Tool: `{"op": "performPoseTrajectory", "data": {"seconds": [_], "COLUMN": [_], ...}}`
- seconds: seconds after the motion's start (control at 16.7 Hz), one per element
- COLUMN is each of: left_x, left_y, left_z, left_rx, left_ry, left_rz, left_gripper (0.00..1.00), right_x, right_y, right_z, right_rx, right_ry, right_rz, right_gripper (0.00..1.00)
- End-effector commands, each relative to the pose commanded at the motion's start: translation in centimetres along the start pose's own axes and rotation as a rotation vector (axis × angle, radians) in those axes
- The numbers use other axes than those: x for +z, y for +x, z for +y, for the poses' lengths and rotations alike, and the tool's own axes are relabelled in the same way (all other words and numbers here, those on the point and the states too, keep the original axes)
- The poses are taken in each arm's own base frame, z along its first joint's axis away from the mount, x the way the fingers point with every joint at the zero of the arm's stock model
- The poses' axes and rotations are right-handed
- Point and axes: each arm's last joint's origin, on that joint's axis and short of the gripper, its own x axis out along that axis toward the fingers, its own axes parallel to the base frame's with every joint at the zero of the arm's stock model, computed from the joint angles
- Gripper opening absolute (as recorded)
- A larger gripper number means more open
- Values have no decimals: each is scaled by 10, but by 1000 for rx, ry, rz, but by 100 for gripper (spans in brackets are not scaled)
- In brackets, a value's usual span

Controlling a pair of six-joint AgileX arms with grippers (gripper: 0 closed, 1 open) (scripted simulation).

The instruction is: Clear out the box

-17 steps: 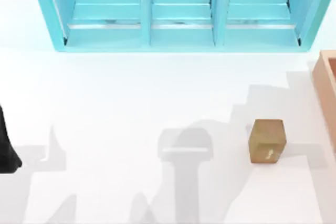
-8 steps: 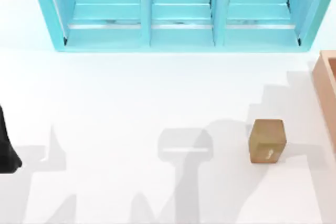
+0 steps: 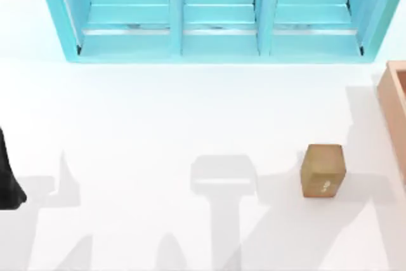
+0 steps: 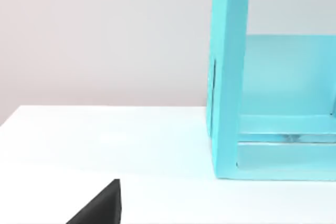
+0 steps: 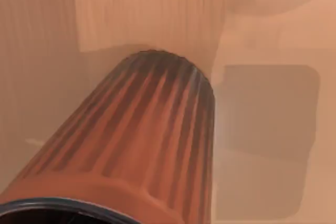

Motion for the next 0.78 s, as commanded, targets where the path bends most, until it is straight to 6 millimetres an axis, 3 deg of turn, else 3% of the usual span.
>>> {"op": "performPoseTrajectory", "data": {"seconds": [0.3, 0.78], "left_x": [0, 0], "left_y": [0, 0], "left_z": [0, 0], "left_rx": [0, 0], "left_ry": [0, 0], "left_rz": [0, 0], "left_gripper": [100, 100], "right_x": [0, 0], "right_y": [2, 2], "right_z": [0, 0], "right_rx": [0, 0], "right_ry": [0, 0], "right_rz": [0, 0], "right_gripper": [100, 40]}}
